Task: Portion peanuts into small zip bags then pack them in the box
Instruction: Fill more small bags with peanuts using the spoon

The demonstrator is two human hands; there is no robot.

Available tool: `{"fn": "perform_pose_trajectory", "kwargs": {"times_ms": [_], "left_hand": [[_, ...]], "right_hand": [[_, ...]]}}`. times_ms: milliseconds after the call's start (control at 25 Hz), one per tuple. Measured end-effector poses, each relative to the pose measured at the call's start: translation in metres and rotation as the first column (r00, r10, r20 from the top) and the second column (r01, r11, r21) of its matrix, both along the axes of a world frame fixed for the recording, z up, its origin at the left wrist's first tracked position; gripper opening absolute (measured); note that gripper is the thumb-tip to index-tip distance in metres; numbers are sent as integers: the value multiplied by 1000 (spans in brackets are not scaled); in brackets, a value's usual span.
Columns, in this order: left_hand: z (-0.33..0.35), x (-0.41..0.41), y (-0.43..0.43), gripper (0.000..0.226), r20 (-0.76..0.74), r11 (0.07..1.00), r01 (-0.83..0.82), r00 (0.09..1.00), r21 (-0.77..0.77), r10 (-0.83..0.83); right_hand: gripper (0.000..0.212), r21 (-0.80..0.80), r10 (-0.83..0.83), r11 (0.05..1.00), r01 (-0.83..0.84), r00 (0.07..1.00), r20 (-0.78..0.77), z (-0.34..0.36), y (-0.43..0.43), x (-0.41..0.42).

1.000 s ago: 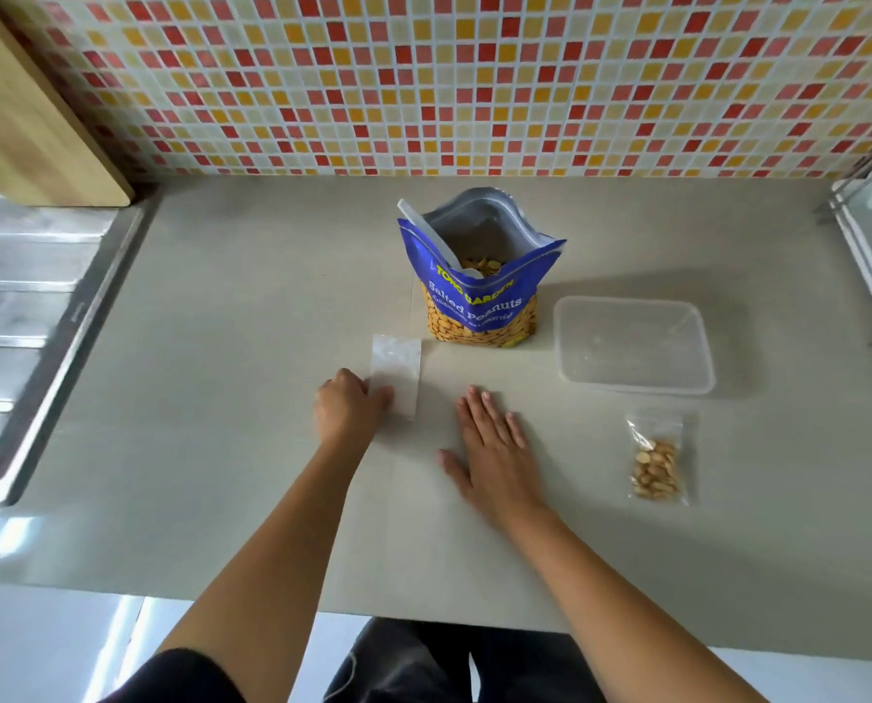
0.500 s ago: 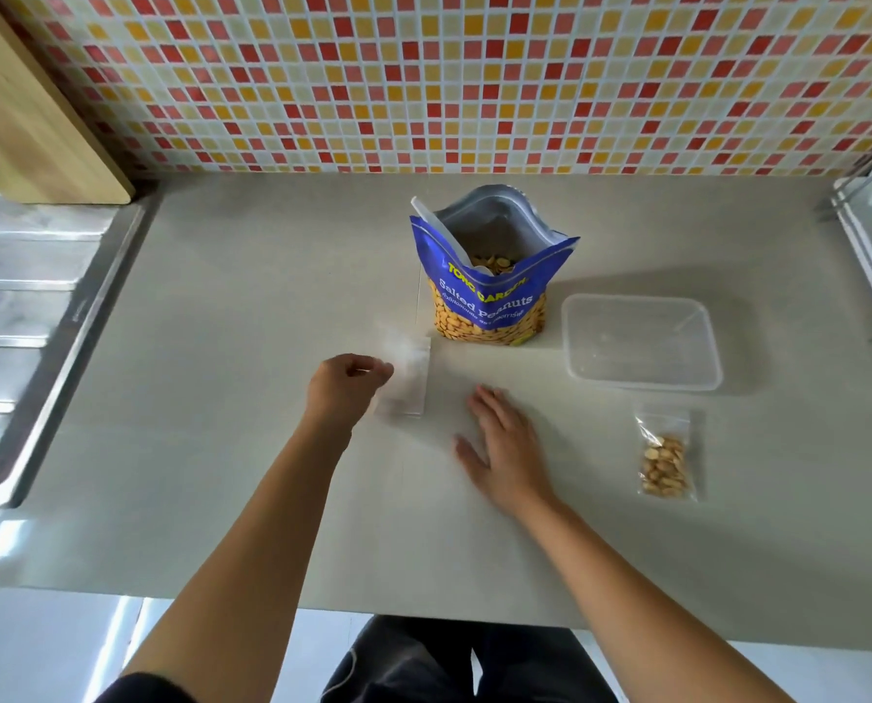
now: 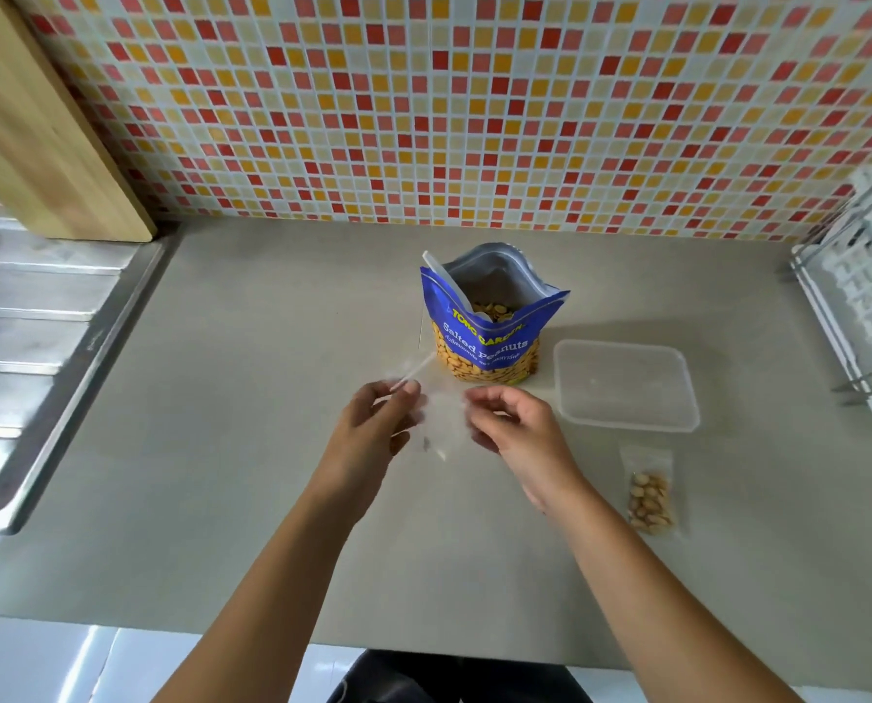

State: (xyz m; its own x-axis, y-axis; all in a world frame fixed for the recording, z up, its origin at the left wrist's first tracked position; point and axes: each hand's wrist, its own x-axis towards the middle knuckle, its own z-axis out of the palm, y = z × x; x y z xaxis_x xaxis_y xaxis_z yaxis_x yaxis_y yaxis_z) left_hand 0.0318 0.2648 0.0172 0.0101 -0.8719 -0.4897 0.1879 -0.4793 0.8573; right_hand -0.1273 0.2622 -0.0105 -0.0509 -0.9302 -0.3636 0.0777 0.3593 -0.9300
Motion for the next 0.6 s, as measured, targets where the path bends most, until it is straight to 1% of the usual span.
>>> {"fn": "perform_pose_trajectory", "kwargs": {"times_ms": [40,120,200,240,280,360,480,600], "left_hand": [[5,2,-3,19,-60,999,-40,997,-11,39],[16,4,-7,17,-73,998,-26,997,-60,22],[29,-1,-8,17,-66,994,42,997,-105,-50],[35,-6,-8,17,-73,991,58,995,-125,-67],[41,-10,-9,16,-81,987,66,994,-144,-78],[52,-16,-11,7,-113,983,74,989,-166,-93],[62,-20,-17,15,-173,983,69,980,-169,-98],[70,-22,-21,12,-205,982,68,973,-177,-105]], "right_hand": [[15,-24,37,999,-38,998,-42,6,0,-7],[17,-84,61,994,-67,995,-74,20,0,-17],[17,-126,29,992,-27,999,17,35,-1,-21],[21,-150,13,989,-5,999,51,41,-2,-22],[28,-183,-2,983,11,999,48,48,-3,-23],[34,-246,-10,969,4,1000,-26,57,-6,-26],[33,-297,-21,955,-7,996,-90,71,-9,-37],[30,-320,-24,947,-26,988,-153,82,-13,-46]]}}
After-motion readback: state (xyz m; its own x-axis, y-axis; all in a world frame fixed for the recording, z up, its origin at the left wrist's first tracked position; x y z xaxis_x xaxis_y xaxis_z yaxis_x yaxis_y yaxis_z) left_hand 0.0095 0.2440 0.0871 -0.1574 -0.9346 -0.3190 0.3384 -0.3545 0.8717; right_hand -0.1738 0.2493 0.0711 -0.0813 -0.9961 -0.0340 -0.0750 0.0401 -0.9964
